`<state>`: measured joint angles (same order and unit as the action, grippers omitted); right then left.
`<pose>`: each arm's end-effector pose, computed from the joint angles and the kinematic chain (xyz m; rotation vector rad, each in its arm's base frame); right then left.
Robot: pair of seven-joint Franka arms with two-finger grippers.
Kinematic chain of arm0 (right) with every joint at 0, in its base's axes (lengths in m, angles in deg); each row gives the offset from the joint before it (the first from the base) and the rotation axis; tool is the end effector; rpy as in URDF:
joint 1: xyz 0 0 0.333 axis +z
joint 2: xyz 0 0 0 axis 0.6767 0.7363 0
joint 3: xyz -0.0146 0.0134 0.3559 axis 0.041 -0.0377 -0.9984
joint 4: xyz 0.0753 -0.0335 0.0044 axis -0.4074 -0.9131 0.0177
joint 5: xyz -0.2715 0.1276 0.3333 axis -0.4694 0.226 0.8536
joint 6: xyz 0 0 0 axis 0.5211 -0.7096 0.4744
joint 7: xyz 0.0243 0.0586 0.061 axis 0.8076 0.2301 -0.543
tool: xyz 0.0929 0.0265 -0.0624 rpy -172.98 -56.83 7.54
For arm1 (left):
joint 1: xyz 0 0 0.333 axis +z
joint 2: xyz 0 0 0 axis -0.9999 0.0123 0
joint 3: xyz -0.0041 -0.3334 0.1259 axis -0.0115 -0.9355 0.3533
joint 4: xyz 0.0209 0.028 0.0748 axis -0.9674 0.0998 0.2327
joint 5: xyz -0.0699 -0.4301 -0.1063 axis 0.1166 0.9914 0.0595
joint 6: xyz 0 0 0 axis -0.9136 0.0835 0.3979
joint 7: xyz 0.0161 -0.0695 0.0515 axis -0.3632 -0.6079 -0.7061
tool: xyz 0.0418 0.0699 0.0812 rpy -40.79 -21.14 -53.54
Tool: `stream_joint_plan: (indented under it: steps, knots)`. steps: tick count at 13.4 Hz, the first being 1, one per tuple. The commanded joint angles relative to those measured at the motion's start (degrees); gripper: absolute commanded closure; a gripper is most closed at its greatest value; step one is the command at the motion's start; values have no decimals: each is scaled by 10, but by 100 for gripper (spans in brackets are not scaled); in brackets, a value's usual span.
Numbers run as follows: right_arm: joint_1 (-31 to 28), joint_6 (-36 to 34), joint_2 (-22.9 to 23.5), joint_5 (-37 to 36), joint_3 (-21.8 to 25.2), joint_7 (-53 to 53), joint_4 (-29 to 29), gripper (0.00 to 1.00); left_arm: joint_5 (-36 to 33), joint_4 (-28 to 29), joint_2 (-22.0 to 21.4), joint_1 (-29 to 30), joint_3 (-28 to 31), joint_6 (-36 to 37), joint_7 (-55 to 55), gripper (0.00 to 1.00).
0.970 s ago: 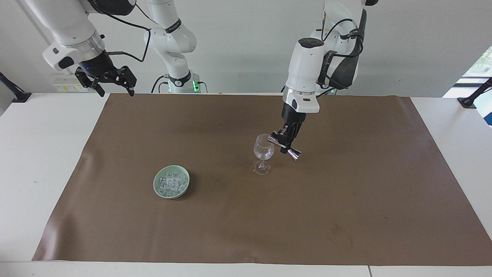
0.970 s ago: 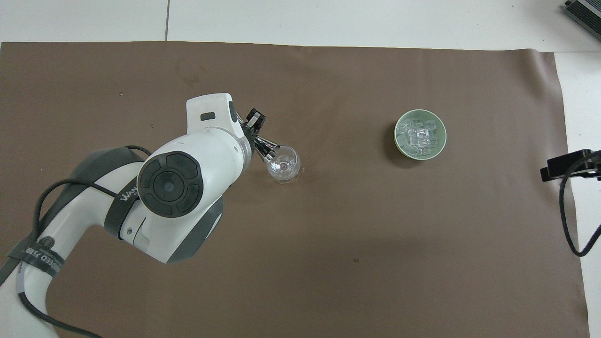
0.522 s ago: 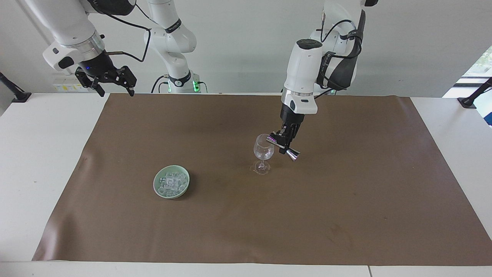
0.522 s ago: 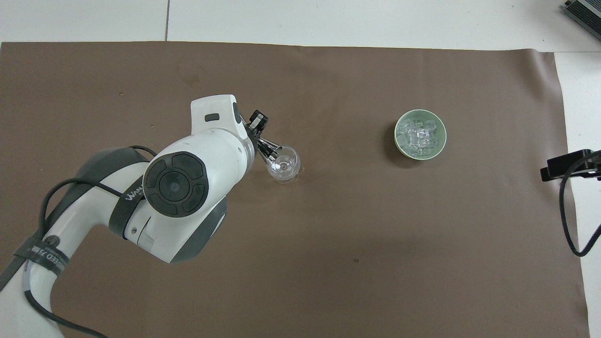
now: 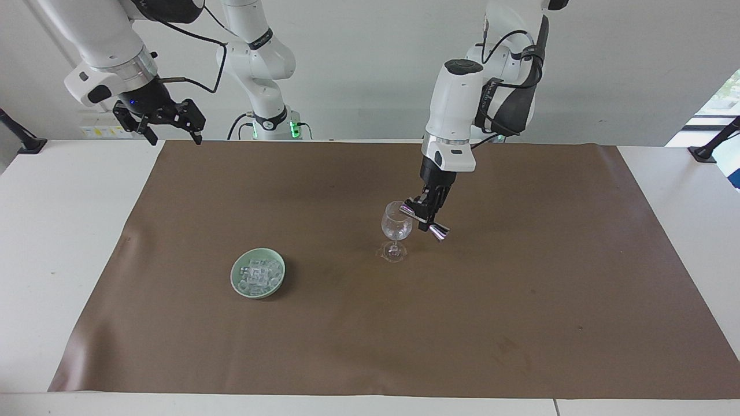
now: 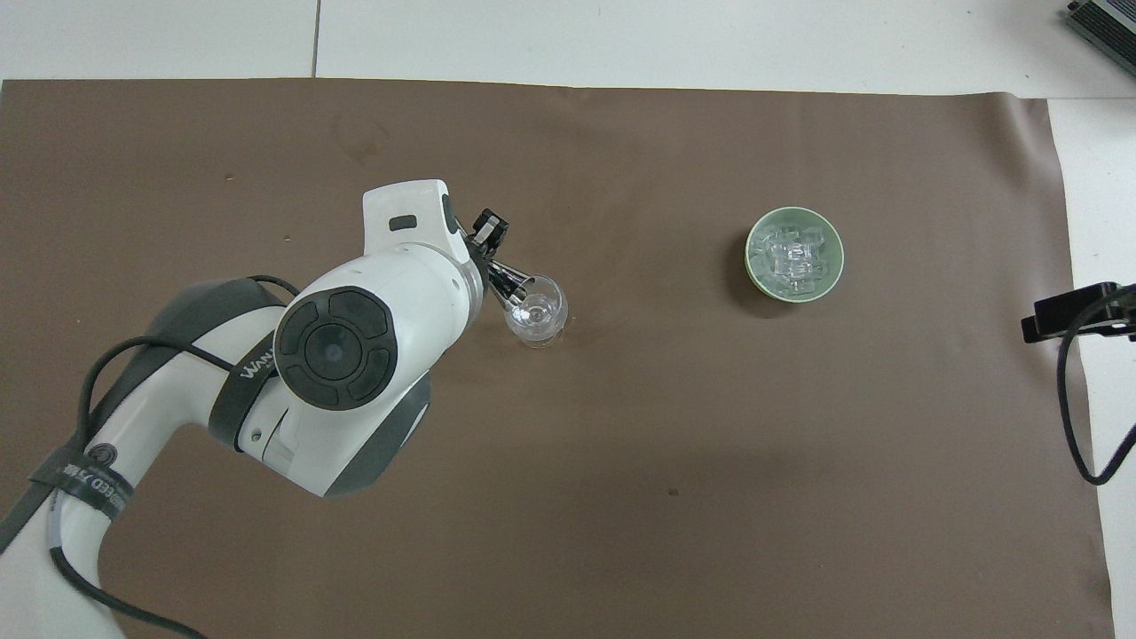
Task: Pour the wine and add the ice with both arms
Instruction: 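Carry the silver cup with the left gripper back toward the table edge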
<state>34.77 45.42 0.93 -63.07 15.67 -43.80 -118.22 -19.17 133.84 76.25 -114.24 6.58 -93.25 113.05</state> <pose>0.5823 -0.0482 0.6718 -3.1247 0.0010 0.1192 0.5777 -0.3668 0.4892 2.5436 1.1752 0.4315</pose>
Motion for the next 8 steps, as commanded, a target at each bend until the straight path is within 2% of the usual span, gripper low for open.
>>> stream_joint_plan:
  steps: [1, 4, 6, 8]
  knots:
    - [-4, -4, -6, 2, -2, -7, -2, 0, -3, -17, 4, -1, 5, 10, 16, 100]
    - [-4, -4, -6, 2, -2, -7, -2, 0, 55, -19, -2, 17, 9, 11, 6, 100]
    - [-4, -4, -6, 2, -2, -7, -2, 0, 136, -24, -5, 28, 11, 12, 6, 100]
    - [-4, -3, -6, 2, -2, -7, -2, 0, 165, -23, -5, 38, 11, 14, 11, 100]
